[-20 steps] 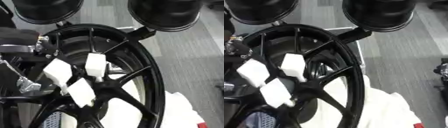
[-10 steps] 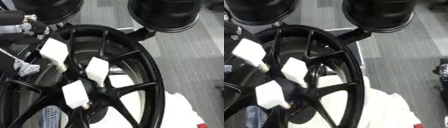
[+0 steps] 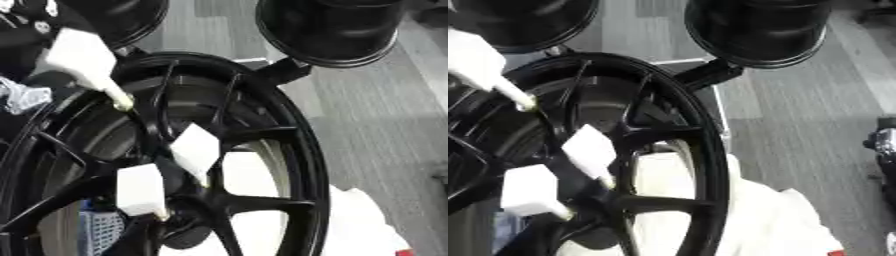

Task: Pull the pin out of the wheel hub.

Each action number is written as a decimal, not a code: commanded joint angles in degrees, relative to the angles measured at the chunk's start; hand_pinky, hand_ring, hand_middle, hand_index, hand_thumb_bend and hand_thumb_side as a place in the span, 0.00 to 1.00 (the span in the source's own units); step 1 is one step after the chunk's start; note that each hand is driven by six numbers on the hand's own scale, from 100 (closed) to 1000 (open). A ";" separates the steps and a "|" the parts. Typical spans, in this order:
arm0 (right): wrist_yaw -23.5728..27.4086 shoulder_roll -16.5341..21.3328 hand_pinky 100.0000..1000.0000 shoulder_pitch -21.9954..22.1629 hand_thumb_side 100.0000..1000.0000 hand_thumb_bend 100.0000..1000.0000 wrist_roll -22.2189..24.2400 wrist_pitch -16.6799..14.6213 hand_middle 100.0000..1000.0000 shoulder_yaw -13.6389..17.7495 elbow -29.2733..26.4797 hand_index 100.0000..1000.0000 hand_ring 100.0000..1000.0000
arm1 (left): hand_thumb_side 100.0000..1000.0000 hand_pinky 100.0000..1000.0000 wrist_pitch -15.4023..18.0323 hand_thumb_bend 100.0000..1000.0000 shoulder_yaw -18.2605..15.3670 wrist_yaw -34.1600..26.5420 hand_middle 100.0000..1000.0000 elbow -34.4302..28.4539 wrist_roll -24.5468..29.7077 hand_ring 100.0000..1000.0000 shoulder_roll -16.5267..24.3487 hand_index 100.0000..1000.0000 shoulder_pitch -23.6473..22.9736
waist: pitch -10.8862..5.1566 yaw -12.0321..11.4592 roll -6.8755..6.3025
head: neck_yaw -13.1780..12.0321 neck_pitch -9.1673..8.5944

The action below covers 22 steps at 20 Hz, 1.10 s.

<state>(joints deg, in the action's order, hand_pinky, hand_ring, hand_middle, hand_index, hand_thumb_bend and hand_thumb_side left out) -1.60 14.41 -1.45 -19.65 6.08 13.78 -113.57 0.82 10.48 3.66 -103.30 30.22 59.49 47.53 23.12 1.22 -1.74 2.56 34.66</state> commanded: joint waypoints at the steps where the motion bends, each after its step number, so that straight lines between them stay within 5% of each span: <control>1: -0.27 1.08 0.73 0.10 0.56 0.00 -0.39 -0.08 0.48 0.63 -1.03 0.65 0.55 | 0.18 0.56 -0.71 0.00 -5.04 -1.44 0.00 6.96 -2.83 0.27 2.56 0.19 1.25 | -1.52 -0.27 0.06 | 0.54 -0.28; 12: -0.47 0.80 0.73 0.43 0.56 0.00 -1.08 -0.26 0.48 1.17 -1.03 0.65 0.55 | 0.22 0.58 -0.14 0.00 -16.55 -1.18 0.00 36.59 -14.00 0.30 3.98 0.23 0.65 | -1.49 -0.98 0.41 | 1.20 -0.22; 16: -0.42 0.73 0.73 0.30 0.56 0.00 -1.17 -0.37 0.48 1.25 -1.03 0.65 0.55 | 0.21 0.66 0.85 0.00 -18.45 2.21 0.01 41.96 -17.16 0.40 5.03 0.39 -1.91 | -1.32 -1.13 0.56 | 1.12 -0.25; 18: -0.38 0.72 0.73 0.26 0.55 0.00 -1.26 -0.40 0.48 1.31 -1.03 0.65 0.55 | 0.21 0.71 1.23 0.00 -19.15 3.53 0.14 43.85 -18.45 0.47 5.16 0.52 -3.15 | -1.27 -1.13 0.65 | 1.09 -0.25; 22: -0.25 0.80 0.73 0.12 0.55 0.00 -1.31 -0.48 0.48 1.36 -1.03 0.65 0.55 | 0.19 0.83 3.31 0.00 -19.39 5.09 0.54 45.44 -16.87 0.74 5.33 0.85 -5.40 | -1.30 -1.15 0.82 | 0.99 -0.32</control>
<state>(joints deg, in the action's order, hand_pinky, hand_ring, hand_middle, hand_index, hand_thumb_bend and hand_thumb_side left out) -1.67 14.40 -1.02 -20.76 5.64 14.64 -113.56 3.43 -7.69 8.15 -57.91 13.11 61.48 41.69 22.95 0.20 -0.88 3.68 34.68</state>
